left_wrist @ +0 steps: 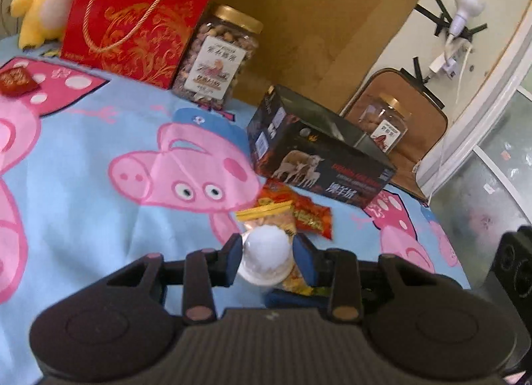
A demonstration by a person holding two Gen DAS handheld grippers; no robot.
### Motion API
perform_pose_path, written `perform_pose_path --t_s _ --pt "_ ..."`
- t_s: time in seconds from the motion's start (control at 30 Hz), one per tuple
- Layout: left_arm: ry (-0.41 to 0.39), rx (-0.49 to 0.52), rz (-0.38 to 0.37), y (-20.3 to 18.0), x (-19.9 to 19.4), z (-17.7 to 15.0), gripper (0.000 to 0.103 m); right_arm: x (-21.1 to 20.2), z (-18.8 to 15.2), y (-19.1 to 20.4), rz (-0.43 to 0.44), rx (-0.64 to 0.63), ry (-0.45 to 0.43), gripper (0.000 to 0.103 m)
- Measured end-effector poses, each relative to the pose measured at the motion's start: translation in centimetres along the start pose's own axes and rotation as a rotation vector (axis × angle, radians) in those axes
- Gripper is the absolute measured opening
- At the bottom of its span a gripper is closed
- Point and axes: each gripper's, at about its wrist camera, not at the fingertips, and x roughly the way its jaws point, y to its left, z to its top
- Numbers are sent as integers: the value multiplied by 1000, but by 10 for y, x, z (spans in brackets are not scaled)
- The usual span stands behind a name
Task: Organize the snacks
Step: 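Lift the white cup with the left tool and carry it, then lower the white cup into the black box and open the left tool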
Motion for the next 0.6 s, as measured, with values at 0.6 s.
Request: perform_pose_path --t_s 0.6 --pt "12 -111 -83 37 -13 -3 43 -10 -7 -18 86 135 6 30"
